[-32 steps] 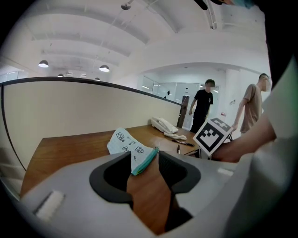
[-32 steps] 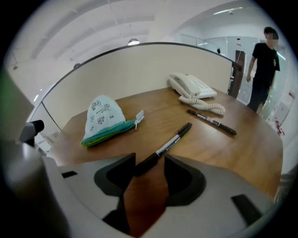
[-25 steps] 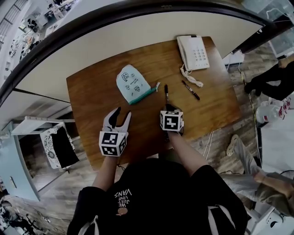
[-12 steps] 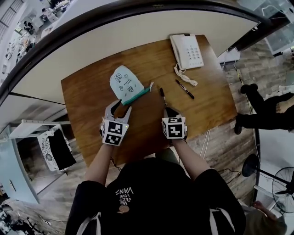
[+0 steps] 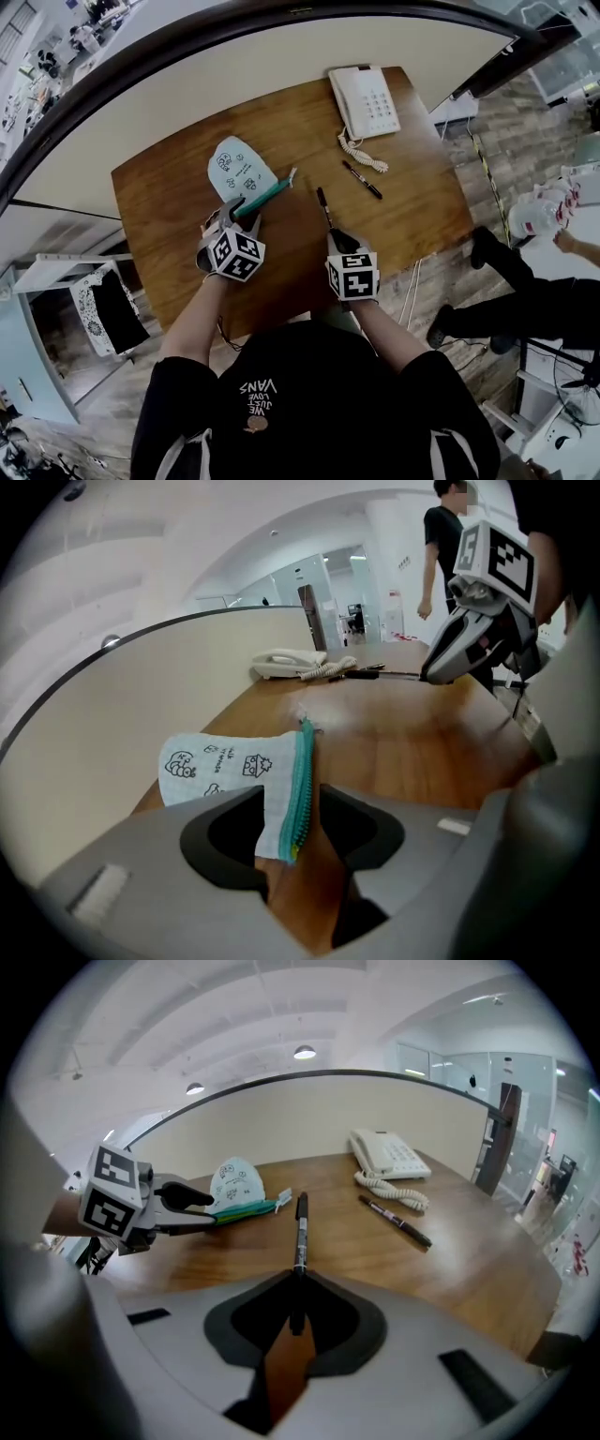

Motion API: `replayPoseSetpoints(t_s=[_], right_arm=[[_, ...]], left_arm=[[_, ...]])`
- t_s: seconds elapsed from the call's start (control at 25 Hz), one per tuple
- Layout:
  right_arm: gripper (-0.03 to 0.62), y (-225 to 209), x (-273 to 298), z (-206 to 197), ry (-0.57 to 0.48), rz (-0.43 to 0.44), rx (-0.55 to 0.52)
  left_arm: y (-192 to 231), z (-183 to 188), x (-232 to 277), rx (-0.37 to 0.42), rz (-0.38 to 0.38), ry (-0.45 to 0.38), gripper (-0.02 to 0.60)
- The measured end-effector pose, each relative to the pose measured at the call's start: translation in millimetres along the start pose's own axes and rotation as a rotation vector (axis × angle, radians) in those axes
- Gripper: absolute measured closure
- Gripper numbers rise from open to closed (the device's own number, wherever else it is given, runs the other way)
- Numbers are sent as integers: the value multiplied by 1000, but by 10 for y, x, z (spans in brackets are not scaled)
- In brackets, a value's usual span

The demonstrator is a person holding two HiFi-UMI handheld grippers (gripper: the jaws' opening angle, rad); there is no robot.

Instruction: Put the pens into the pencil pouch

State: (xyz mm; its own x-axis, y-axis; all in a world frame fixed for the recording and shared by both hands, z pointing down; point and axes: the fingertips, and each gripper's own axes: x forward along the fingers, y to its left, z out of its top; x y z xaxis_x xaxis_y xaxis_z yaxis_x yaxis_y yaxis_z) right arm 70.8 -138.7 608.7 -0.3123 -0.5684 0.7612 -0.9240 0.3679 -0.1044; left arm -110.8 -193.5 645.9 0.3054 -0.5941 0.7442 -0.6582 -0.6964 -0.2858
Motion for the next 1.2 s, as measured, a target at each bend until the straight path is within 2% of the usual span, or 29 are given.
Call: replayPoseSetpoints(t_s=[0.28,0.4,0.52,0.68,0.84,1.2], right_arm=[[540,-73,-99,10,-9,18,-15],[540,-95,-127,4,-10,24,-30],[540,-86,-134,29,-14,35,-52],[540,20,-138,77,-16,75,-80],[540,185,-143,139,-22,128,-117],[540,474,-165,239,-31,207,-185]], left_arm=[[53,2,142,6,3,36,427],[62,29,122,-19,12,25,516],[82,72,86,-68,12,10,536],[94,233,-6,-144,2,-49,546],[107,456,-154,-186,12,-128,548],[0,787,-396,-190,-11,-243,549]])
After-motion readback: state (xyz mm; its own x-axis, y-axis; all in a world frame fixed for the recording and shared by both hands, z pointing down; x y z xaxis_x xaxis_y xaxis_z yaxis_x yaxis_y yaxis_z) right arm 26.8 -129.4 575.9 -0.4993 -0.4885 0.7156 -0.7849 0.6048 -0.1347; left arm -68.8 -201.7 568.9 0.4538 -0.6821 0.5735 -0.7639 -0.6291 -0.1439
